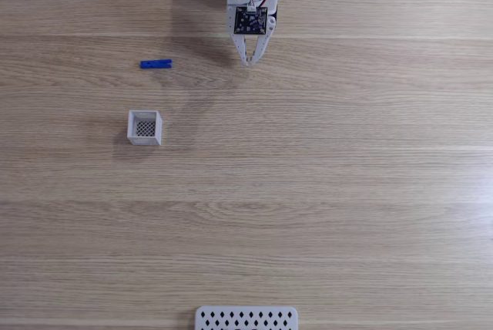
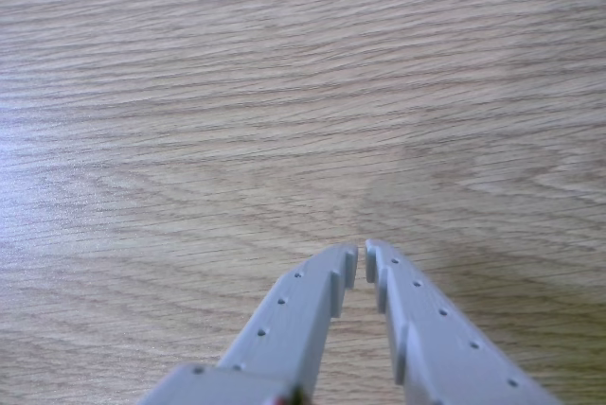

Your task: Grasp a peg and put it in the crate.

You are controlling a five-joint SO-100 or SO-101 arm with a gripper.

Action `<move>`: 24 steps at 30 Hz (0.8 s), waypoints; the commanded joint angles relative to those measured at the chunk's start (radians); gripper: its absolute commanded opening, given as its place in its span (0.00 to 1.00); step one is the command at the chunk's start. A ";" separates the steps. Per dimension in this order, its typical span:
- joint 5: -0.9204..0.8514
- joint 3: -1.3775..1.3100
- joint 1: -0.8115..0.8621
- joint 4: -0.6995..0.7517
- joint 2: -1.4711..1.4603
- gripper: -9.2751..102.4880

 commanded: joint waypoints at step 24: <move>0.009 -0.265 0.078 -0.020 -0.259 0.07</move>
